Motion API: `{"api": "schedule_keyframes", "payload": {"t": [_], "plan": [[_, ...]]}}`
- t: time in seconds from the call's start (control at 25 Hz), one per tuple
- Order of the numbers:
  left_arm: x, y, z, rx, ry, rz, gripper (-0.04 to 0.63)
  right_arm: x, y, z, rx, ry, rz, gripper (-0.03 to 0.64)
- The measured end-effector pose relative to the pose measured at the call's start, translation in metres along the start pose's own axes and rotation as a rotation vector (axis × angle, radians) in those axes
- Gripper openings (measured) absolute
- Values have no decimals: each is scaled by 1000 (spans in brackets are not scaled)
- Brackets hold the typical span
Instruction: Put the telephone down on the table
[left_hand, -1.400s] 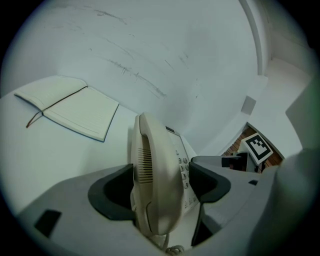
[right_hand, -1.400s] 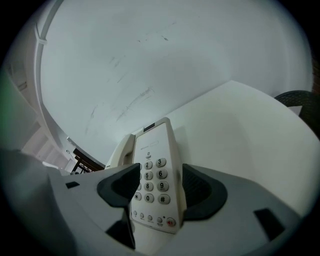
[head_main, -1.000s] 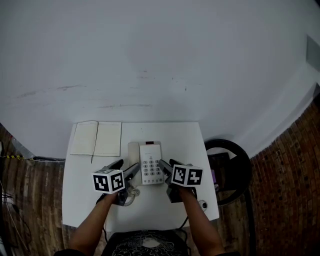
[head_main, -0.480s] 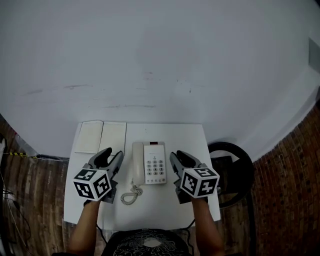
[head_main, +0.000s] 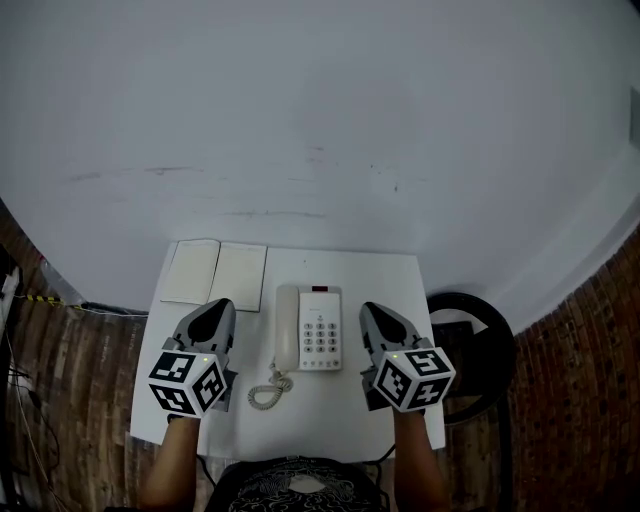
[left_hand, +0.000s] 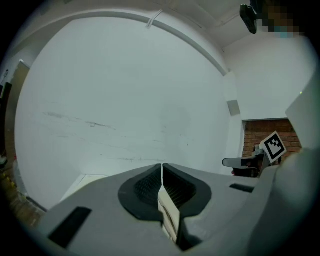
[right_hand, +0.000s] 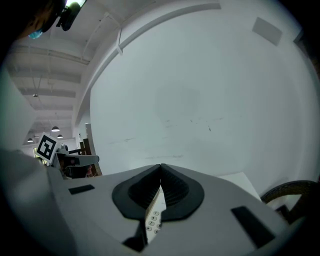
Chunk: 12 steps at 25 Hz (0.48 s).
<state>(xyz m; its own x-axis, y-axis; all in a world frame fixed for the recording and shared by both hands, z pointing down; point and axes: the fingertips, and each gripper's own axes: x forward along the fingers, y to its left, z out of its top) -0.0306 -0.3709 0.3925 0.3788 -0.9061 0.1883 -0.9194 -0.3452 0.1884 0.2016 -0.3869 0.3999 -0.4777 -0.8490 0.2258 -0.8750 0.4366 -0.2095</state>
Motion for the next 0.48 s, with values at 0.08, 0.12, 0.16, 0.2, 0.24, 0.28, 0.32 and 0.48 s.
{"api": "schedule_keyframes", "payload": {"t": [0.08, 0.12, 0.16, 0.2, 0.24, 0.28, 0.32, 0.48], "plan": [[-1, 1, 2, -10, -12, 10, 11, 0, 0, -1, -7, 4, 1, 3], [0, 2, 2, -17, -17, 13, 8, -1, -1, -2, -9, 6, 1, 3], [0, 2, 3, -23, -20, 13, 6, -1, -2, -2, -9, 7, 0, 3], [1, 1, 2, -25, -20, 12, 6, -1, -3, -2, -9, 6, -2, 3], [2, 1, 2, -23, -18, 11, 6, -2, -4, -2, -9, 5, -4, 3], [2, 0, 2, -21, -17, 9, 6, -2, -5, -2, -10, 4, -6, 3], [3, -1, 1, -18, -17, 8, 6, -2, -6, -2, -12, 3, -6, 3], [7, -4, -1, -15, -13, 3, 6, -2, -10, -4, -13, 4, -9, 3]]}}
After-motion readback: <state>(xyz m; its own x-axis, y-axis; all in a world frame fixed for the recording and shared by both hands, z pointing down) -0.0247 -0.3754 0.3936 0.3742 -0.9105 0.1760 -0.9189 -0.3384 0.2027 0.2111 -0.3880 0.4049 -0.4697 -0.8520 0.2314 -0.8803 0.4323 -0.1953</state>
